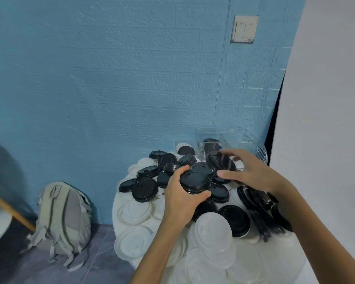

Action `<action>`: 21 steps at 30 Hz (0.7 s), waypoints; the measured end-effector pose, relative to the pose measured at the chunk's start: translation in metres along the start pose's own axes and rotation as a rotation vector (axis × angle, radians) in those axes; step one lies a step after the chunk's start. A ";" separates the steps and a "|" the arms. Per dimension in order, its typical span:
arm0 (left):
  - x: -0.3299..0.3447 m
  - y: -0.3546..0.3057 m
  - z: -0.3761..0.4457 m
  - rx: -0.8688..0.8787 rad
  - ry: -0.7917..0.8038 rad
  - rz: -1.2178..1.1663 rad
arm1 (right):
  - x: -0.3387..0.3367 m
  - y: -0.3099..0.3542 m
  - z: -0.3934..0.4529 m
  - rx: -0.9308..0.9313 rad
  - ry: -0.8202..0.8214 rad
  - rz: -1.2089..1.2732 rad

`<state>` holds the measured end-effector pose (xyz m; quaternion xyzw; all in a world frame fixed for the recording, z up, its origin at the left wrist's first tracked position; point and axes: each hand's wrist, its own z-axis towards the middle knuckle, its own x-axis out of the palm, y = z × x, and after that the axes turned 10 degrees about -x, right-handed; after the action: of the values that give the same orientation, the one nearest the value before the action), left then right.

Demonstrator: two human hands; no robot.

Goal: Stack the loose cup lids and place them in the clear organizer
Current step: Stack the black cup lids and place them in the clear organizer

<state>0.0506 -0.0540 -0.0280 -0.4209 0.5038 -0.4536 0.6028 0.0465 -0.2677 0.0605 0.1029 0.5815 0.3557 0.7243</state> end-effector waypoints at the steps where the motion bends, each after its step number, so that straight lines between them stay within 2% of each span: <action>1: 0.002 0.000 0.000 0.003 0.003 -0.003 | 0.003 0.010 0.000 -0.030 0.035 0.076; 5: 0.005 -0.002 0.000 0.022 0.023 -0.031 | 0.026 0.026 0.003 -0.066 0.172 0.216; 16: 0.004 -0.001 -0.002 0.057 0.082 -0.041 | 0.043 0.031 0.011 -0.016 0.140 0.301; 21: 0.005 -0.006 -0.003 0.072 0.007 -0.090 | 0.039 0.039 0.005 -0.046 0.153 0.423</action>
<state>0.0468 -0.0609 -0.0235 -0.4194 0.4697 -0.4998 0.5947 0.0387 -0.2133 0.0543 0.1788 0.5918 0.5198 0.5896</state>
